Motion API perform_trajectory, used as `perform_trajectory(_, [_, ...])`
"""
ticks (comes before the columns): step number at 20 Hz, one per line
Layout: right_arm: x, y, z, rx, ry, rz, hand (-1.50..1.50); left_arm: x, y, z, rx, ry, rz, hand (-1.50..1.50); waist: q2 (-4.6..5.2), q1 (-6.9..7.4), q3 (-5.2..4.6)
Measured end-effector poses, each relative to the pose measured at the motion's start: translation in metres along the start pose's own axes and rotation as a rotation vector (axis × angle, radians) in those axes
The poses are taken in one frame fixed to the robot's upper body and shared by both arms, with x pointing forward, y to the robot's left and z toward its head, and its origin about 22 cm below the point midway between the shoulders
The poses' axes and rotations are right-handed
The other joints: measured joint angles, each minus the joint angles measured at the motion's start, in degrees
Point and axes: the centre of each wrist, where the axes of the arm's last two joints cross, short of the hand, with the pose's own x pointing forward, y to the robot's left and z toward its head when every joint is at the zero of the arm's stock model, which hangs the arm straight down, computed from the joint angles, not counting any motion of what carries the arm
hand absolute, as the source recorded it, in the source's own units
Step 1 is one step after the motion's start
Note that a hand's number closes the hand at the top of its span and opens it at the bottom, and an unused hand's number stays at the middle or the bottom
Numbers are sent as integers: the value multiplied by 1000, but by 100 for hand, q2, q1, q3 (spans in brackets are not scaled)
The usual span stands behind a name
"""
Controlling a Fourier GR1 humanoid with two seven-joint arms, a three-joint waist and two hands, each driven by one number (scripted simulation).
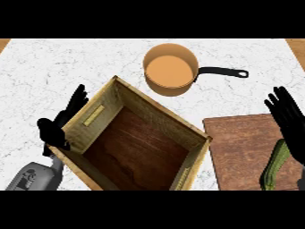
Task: Pick the squash from the cutting board and place it in the pot
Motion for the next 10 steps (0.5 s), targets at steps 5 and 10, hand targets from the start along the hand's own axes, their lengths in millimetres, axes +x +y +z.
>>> perform_trajectory(5, [11, -51, 24, -330, 4, 199, -150, 0, -1, 10, -58, 34, 67, 0, 106, -181, 130])
perform_trajectory(10, [-19, -116, 90, -765, 347, 469, -150, 0, -12, 16, -139, 77, 134, 0, 285, -362, 125])
